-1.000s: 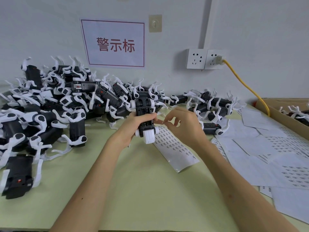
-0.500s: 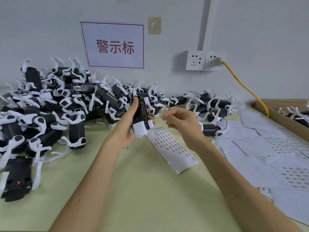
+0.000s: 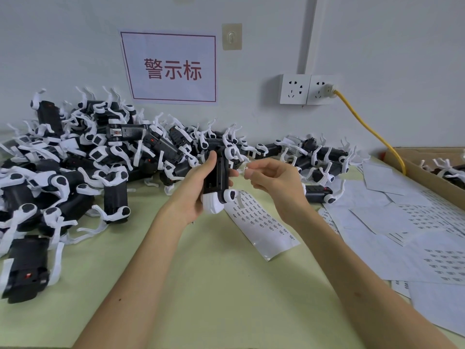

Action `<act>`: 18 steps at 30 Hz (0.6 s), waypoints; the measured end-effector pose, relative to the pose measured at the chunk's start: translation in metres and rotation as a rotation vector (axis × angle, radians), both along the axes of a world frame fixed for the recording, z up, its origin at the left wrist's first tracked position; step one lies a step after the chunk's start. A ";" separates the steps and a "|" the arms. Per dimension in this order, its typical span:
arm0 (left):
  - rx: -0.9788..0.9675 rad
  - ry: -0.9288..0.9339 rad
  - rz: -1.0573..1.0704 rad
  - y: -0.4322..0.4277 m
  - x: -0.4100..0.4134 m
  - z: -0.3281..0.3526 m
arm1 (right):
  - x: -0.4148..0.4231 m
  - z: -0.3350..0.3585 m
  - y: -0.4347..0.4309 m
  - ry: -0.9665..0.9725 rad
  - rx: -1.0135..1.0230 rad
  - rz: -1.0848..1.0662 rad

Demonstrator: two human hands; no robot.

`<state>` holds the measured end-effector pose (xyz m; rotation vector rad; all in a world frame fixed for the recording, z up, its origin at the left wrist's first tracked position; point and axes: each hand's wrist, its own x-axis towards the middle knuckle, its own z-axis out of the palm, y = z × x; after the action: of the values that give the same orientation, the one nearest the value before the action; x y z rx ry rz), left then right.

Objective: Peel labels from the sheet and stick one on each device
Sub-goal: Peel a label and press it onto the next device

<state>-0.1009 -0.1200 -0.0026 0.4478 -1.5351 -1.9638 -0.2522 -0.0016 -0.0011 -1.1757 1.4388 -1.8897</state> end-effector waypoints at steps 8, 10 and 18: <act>0.050 0.027 -0.064 0.000 -0.001 0.001 | 0.002 0.000 0.001 0.065 0.078 0.020; 0.052 0.015 -0.071 0.001 -0.003 0.000 | 0.001 -0.001 0.002 0.004 0.055 0.071; 0.093 0.008 -0.047 0.002 -0.005 -0.002 | 0.002 -0.001 0.001 -0.053 0.071 0.086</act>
<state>-0.1061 -0.1180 -0.0041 0.4454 -1.4662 -2.0764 -0.2498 -0.0010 -0.0017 -1.1280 1.3925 -1.7840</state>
